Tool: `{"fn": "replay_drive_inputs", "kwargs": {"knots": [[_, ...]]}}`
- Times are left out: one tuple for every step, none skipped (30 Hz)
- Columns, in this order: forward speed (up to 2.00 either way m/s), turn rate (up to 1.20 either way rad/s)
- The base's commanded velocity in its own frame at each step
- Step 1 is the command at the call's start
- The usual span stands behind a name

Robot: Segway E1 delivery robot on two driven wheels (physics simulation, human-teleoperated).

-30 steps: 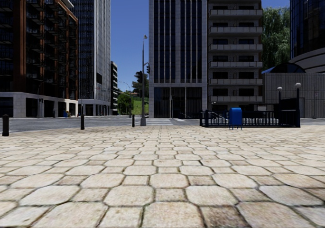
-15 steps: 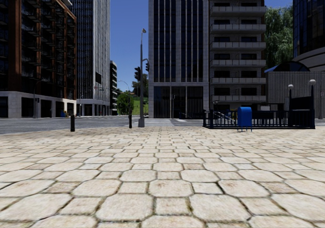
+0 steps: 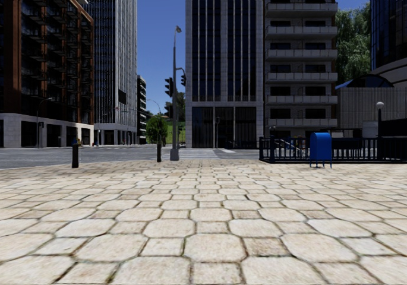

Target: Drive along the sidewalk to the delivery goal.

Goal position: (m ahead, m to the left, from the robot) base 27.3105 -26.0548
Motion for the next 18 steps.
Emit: {"fn": "replay_drive_inputs", "kwargs": {"knots": [[2.0, 0.0], [2.0, 0.0], [2.0, 0.0], [2.0, 0.0], [2.0, 0.0], [2.0, 0.0], [2.0, 0.0], [2.0, 0.0], [2.0, 0.0], [2.0, 0.0], [2.0, 0.0], [2.0, 0.0], [2.0, 0.0], [2.0, 0.0], [2.0, 0.0], [2.0, 0.0], [2.0, 0.0], [2.0, 0.0]]}}
